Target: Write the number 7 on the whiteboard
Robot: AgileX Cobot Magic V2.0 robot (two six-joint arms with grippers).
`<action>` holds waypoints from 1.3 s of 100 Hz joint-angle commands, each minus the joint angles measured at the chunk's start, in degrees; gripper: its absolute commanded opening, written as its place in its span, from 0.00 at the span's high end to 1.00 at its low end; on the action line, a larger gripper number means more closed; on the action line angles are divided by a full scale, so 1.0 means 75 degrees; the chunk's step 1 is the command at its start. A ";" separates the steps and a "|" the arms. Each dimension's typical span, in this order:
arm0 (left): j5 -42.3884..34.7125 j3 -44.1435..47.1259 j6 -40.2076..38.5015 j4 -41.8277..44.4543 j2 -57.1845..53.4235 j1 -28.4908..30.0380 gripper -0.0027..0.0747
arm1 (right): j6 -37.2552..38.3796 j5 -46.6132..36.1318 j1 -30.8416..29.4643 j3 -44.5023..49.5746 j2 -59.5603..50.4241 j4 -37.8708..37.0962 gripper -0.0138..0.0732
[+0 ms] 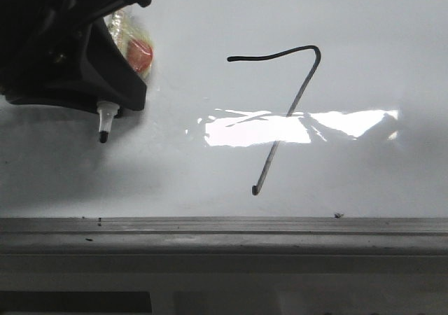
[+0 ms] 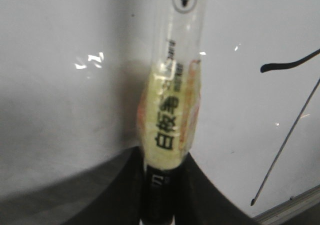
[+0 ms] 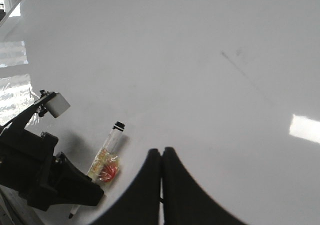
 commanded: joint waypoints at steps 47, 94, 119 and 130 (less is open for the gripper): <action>0.0213 0.0029 0.0014 0.0550 0.0452 0.0115 0.95 | -0.0040 0.0174 0.0024 -0.0225 -0.0007 -0.0109 0.92; 0.0128 0.0029 0.0014 0.0550 0.0452 0.0145 0.56 | -0.0040 0.0174 0.0024 -0.0225 -0.0007 -0.0109 0.92; 0.0122 0.0017 0.0014 0.0484 0.0452 0.0145 0.21 | -0.0040 0.0174 0.0024 -0.0225 -0.0007 -0.0109 0.92; 0.0122 0.0017 0.0014 0.0484 0.0433 0.0145 0.21 | -0.0040 0.0174 0.0024 -0.0225 -0.0007 -0.0109 0.92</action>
